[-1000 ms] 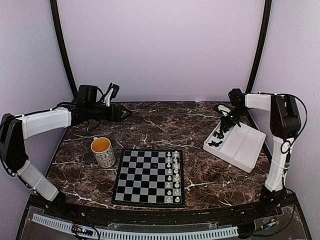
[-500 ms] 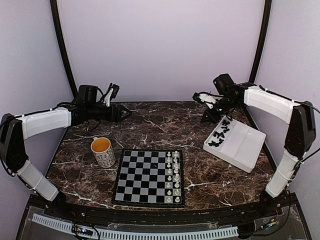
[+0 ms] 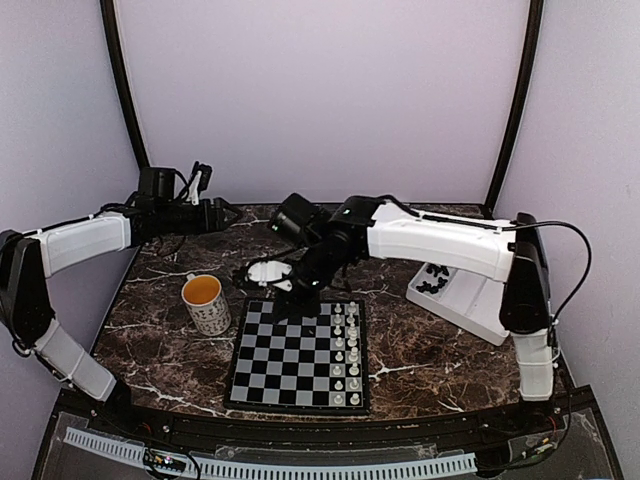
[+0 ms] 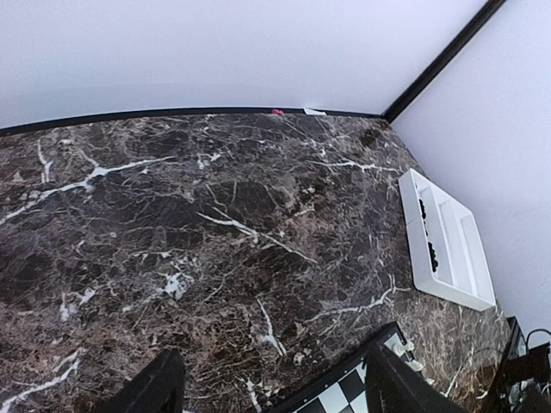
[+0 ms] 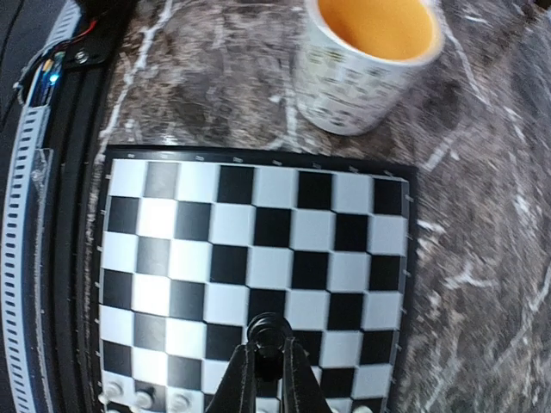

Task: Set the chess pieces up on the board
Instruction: Place the rook at a8.

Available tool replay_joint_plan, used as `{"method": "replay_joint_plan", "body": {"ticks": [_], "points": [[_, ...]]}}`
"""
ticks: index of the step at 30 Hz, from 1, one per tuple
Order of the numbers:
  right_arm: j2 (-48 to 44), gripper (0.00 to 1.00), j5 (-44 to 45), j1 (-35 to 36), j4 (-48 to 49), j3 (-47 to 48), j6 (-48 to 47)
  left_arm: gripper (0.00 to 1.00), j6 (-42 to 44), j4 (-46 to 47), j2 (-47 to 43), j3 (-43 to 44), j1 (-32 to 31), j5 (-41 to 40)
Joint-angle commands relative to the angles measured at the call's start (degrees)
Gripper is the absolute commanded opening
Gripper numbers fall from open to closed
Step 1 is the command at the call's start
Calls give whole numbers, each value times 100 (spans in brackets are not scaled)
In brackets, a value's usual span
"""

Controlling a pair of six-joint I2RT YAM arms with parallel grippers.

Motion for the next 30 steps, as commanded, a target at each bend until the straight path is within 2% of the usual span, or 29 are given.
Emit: {"method": "replay_joint_plan", "body": {"ticks": [1,7,17,30], "points": [[652,0,-40,670,-301,479,12,74,-460,60,-405,-105,278,317],[1397,0,268,1282,-390,1308,-44,74,-443,95,-743,-251,367,377],[2066,0,94,1439,-459,2017,-75,74,-486,93,-979,-284,516,356],[2351,0,214,1608,-334,2187,-31,74,-571,82,-1096,-299,651,322]]}}
